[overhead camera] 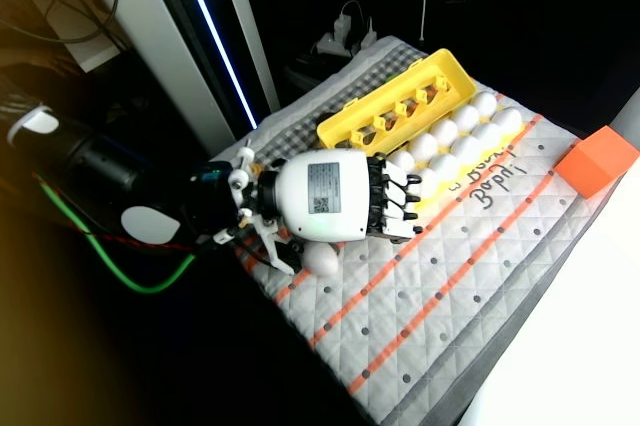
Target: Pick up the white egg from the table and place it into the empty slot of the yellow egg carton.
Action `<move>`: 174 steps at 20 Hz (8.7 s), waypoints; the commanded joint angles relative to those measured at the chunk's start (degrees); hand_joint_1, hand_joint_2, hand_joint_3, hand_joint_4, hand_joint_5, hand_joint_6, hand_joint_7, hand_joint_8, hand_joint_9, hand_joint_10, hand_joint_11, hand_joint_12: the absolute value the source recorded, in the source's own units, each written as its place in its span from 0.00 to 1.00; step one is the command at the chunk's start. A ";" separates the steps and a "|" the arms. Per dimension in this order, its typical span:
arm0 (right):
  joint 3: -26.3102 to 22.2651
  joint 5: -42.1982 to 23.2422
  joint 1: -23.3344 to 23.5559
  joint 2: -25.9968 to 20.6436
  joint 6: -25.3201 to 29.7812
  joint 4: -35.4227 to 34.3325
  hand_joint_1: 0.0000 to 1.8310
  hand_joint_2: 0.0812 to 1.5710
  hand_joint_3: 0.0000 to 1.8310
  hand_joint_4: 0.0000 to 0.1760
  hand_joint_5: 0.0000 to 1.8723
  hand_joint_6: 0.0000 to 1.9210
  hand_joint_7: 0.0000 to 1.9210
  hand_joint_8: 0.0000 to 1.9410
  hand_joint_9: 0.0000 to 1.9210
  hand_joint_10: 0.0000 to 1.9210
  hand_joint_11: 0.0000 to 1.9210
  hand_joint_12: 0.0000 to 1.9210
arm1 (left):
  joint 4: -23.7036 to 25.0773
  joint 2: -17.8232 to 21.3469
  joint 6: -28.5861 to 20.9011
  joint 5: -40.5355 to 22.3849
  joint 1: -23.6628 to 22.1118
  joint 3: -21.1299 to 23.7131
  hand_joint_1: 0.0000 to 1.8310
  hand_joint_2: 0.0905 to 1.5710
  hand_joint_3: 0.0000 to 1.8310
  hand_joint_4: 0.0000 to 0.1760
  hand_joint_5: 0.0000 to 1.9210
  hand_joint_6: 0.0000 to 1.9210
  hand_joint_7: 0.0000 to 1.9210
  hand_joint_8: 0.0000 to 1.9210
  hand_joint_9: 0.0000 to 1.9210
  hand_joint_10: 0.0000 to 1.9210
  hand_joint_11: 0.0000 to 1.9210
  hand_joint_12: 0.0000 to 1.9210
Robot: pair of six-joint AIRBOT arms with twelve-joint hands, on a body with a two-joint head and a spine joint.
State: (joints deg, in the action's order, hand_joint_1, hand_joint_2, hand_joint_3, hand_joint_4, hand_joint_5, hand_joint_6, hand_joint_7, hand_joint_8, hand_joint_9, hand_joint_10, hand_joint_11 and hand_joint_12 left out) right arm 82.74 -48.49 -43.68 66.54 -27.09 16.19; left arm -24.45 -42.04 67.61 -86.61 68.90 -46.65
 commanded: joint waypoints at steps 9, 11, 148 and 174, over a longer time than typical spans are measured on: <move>-2.91 -2.43 0.47 -5.33 -4.44 -2.38 0.51 0.54 0.00 0.00 0.38 0.00 0.41 0.00 0.44 0.00 0.28 0.40 | 0.46 -0.13 -0.31 -6.93 -0.21 -0.09 0.00 0.43 0.00 0.58 0.00 0.00 0.00 0.00 0.00 0.00 0.00 0.00; -3.20 -2.07 -0.39 -6.11 -4.44 -2.54 0.50 0.54 0.00 0.00 0.38 0.00 0.41 0.00 0.44 0.00 0.27 0.40 | 0.45 -0.13 -0.31 -7.11 -0.21 -0.08 0.00 0.43 0.00 0.61 0.00 0.00 0.00 0.00 0.00 0.00 0.00 0.00; -1.00 -4.48 -1.09 -3.30 2.23 -1.60 0.07 0.73 0.00 0.53 0.09 0.00 0.06 0.00 0.01 0.00 0.00 0.01 | 0.23 0.91 -1.23 -7.23 0.87 0.41 0.00 0.45 0.00 0.49 0.00 0.00 0.00 0.00 0.00 0.00 0.00 0.00; -14.47 -19.14 -23.50 -14.90 -8.20 -20.02 0.00 0.51 0.00 0.71 0.07 0.00 0.05 0.00 0.00 0.00 0.00 0.00 | -0.31 0.70 -1.23 -7.17 0.76 0.63 0.00 0.45 0.00 0.67 0.00 0.00 0.00 0.00 0.00 0.00 0.00 0.00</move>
State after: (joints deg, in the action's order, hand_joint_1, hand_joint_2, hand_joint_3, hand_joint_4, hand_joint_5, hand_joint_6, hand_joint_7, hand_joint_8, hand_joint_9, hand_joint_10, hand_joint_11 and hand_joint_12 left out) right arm 67.99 -60.80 -67.72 51.77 -35.55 -2.33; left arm -25.12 -41.52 66.87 -86.65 70.17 -45.87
